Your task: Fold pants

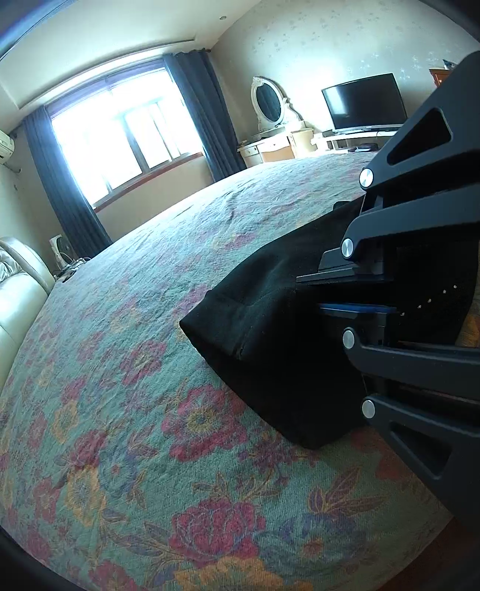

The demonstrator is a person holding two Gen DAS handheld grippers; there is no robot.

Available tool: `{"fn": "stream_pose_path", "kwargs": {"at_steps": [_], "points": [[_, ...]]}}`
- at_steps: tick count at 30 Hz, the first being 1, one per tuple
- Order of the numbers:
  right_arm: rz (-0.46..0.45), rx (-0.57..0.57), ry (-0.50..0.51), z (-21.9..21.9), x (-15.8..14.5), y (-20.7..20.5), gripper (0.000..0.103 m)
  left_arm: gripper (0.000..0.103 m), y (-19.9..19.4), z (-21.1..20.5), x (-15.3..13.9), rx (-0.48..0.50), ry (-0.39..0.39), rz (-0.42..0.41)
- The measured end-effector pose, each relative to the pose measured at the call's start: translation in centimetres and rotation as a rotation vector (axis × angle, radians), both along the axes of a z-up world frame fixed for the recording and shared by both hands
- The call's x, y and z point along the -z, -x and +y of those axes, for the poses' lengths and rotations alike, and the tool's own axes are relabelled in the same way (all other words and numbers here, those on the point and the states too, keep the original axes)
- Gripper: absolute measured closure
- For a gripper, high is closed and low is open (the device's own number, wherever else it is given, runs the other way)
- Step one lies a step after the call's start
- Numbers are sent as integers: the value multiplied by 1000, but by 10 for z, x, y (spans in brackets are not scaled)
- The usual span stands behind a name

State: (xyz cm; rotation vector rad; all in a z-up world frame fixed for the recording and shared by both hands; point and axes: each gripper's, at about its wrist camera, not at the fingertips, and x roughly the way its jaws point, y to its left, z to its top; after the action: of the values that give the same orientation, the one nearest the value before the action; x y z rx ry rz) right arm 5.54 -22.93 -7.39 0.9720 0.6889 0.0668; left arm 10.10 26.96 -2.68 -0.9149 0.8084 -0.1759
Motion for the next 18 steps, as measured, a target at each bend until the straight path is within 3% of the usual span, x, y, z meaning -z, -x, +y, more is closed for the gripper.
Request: {"fn": "stream_pose_path", "kwargs": {"at_steps": [6, 8, 11, 13, 15, 18], "points": [[96, -33, 10, 13, 33, 16, 92, 95, 17, 4, 38, 41, -60, 101], [129, -28, 1, 18, 47, 15, 92, 93, 21, 10, 56, 37, -8, 129], [128, -40, 18, 24, 43, 15, 89, 91, 26, 19, 62, 23, 78, 112], [130, -45, 45, 20, 33, 20, 69, 88, 30, 24, 58, 22, 89, 92], [117, -24, 90, 14, 18, 22, 51, 68, 37, 34, 48, -3, 27, 68], [84, 28, 187, -7, -9, 24, 44, 60, 51, 46, 29, -11, -94, 16]]}}
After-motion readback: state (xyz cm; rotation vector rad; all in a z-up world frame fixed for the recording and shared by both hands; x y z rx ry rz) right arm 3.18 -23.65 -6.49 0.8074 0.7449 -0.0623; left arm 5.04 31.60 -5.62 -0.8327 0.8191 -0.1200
